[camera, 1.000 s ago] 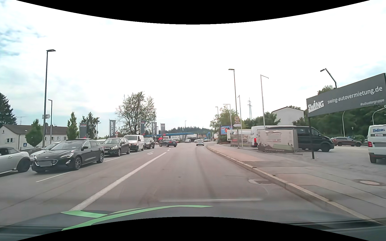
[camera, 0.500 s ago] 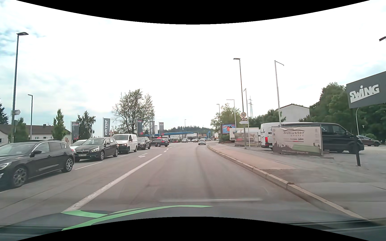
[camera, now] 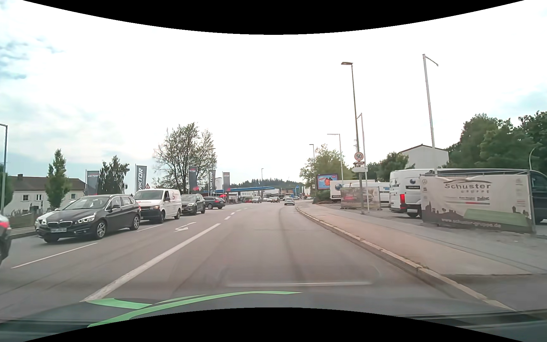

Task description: Follow the waypoints while adhering to traffic rules and regulations

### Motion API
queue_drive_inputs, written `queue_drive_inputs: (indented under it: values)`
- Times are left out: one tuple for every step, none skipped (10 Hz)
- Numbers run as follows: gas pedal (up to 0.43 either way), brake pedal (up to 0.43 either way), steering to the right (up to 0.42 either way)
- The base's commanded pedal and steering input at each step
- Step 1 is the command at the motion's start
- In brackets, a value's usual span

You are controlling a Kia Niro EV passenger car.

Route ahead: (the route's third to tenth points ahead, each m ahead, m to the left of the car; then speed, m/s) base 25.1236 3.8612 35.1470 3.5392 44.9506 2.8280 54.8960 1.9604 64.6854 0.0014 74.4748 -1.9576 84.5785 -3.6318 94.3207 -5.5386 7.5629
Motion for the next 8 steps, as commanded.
queue_drive_inputs:
  values:
    - [0.209, 0.000, -0.005]
    - [0.209, 0.000, -0.006]
    - [0.220, 0.000, -0.006]
    - [0.220, 0.000, -0.006]
    - [0.220, 0.000, -0.006]
    - [0.220, 0.000, -0.006]
    - [0.220, 0.000, -0.005]
    - [0.220, 0.000, -0.004]
